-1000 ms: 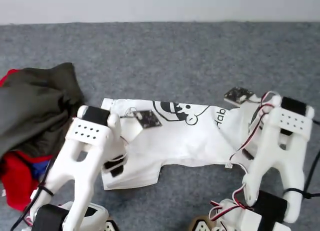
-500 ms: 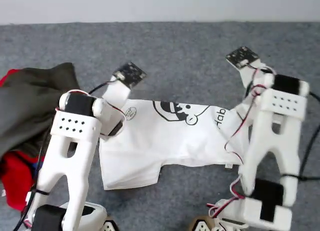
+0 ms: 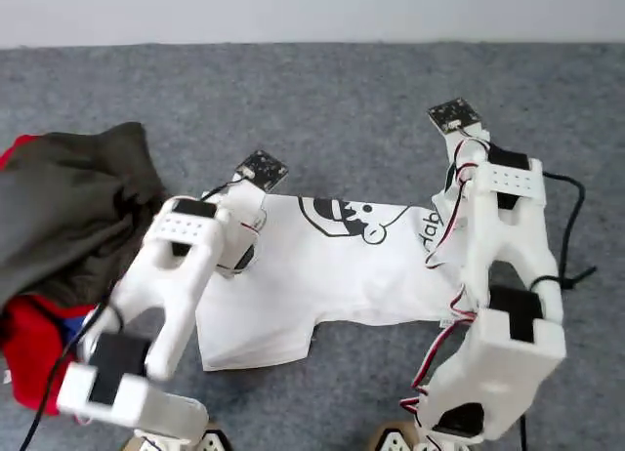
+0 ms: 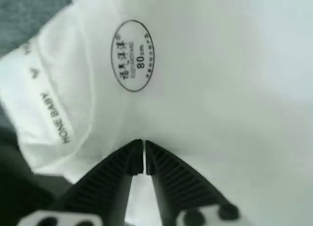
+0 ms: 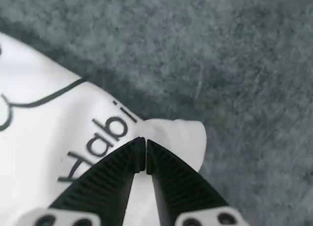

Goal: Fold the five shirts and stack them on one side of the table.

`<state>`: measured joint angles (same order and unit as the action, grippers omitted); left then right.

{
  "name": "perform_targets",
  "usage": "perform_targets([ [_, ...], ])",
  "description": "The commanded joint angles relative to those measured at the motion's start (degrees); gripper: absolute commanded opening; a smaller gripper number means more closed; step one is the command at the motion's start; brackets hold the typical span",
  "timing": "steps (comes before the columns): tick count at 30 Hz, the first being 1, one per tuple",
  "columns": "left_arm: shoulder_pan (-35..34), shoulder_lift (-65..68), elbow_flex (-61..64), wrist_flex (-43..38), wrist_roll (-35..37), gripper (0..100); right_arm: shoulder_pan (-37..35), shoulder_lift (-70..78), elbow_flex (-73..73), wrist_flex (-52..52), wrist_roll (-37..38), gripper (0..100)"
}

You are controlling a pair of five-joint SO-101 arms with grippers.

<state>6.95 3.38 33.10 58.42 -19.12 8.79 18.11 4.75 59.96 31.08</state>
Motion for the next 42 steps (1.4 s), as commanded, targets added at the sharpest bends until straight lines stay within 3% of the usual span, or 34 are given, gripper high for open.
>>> perform_targets([
  [1,-1.0,7.2,-9.0,2.1,0.4,1,2.6,1.4,-0.4,-4.8,-0.5,0.9],
  [9,-6.2,13.4,-17.6,9.1,0.4,1,8.3,2.5,-0.7,-9.3,-0.5,0.9],
  [18,-1.8,-3.4,-17.5,15.6,0.4,1,3.7,-10.4,-5.2,7.1,-0.7,0.9],
  [24,-5.0,-12.1,-17.6,22.3,0.4,1,-2.8,-16.0,-5.3,18.9,-0.9,0.9],
  [34,-25.0,-31.6,-17.7,33.9,0.4,1,-18.9,-23.0,-5.3,36.2,-1.0,0.9],
  [42,-47.9,-43.3,-17.3,39.9,-6.3,1,-42.3,-23.6,-5.0,41.1,-6.7,1.3],
])
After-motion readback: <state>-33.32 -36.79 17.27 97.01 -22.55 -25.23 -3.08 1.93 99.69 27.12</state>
